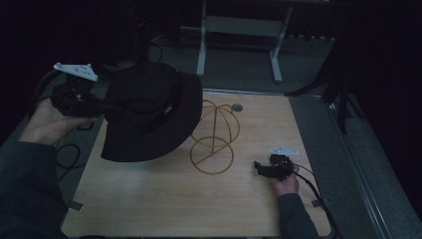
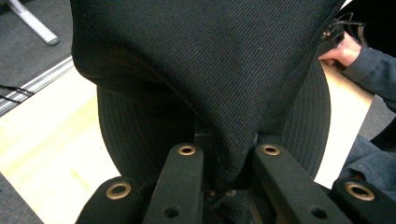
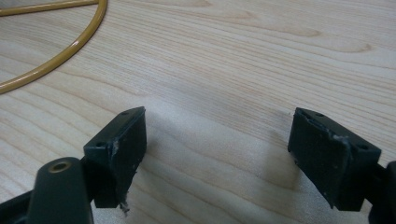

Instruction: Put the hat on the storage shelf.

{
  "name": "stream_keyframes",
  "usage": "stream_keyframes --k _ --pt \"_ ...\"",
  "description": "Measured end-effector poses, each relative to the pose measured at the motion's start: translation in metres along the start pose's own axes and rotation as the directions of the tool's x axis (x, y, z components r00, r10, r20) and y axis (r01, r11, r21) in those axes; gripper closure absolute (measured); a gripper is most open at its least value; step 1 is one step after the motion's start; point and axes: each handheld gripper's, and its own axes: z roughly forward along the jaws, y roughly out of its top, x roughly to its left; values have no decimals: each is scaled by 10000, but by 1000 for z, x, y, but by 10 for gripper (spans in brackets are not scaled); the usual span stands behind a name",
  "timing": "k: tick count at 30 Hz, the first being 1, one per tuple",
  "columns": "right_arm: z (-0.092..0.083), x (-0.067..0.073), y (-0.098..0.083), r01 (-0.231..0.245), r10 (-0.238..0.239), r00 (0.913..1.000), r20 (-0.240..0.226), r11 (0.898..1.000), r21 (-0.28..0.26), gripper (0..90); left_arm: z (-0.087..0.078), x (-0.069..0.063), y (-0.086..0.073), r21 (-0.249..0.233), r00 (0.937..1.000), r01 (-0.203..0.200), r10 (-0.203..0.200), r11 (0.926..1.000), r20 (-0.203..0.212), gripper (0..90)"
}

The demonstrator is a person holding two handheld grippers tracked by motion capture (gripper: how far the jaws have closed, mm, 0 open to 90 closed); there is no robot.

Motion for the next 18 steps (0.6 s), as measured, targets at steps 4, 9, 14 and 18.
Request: stream_keyframes --k 4,9,14,18 --pt "0 0 0 -2 2 10000 -1 10000 3 193 0 -1 2 -33 10000 -30 30 10000 74 863" --pt "0 0 0 -4 4 10000 -5 10000 -1 192 0 -3 5 -133 9998 -95 98 9999 184 863" --pt "0 0 0 -4 4 10000 -1 10000 1 193 0 -6 10 -183 9995 -174 179 9997 256 863" --pt "0 0 0 -5 5 10000 -4 10000 -2 192 3 -8 15 -242 9992 -221 229 9995 332 863"
